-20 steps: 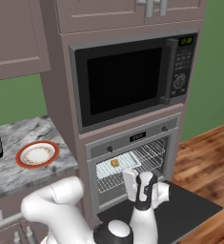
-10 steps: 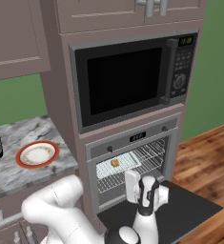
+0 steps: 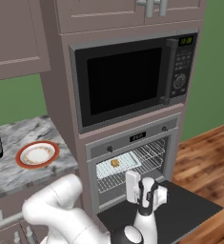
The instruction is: Take the baked cake out of the oven and place it on the plate for cooling. Then close the oven door.
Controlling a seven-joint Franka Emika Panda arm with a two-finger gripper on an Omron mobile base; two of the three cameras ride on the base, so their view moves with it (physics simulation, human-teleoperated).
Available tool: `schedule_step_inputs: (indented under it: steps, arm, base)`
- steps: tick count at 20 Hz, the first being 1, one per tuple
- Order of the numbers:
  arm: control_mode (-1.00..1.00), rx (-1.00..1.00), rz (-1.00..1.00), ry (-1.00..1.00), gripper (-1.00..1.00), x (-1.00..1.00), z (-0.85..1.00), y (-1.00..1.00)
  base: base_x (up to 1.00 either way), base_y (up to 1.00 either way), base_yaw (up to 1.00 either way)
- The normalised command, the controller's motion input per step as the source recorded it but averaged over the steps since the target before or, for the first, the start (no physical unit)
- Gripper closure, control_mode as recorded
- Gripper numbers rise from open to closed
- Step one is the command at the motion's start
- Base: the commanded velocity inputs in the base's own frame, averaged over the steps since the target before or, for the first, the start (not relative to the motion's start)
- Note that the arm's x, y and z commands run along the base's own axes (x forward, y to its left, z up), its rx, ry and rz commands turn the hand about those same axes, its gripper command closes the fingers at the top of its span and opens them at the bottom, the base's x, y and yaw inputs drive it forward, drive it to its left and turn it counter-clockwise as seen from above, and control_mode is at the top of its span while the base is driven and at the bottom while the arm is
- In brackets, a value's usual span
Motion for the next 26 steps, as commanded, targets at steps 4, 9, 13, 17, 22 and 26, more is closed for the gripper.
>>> schedule_step_inputs:
  steps: [4, 9, 13, 17, 22, 26]
  arm:
    - [-1.00, 0.00, 0.00, 0.00, -1.00, 0.36, -0.25, 0.00]
    - [-1.00, 0.00, 0.00, 0.01, -1.00, 0.37, -0.28, 0.00]
    - [-1.00, 0.00, 0.00, 0.01, -1.00, 0.37, -0.31, 0.00]
    - [-1.00, 0.00, 0.00, 0.02, -1.00, 0.36, -0.34, 0.00]
    - [-1.00, 0.03, 0.00, 0.05, -1.00, 0.30, -0.42, 0.00]
    - [-1.00, 0.04, 0.00, 0.04, -1.00, 0.25, -0.45, 0.00]
  base:
    - [0.00, 0.00, 0.00]
    - [0.00, 0.00, 0.00]
    - [0.00, 0.00, 0.00]
    - [0.00, 0.00, 0.00]
    - [0.00, 0.00, 0.00]
    - [0.00, 0.00, 0.00]
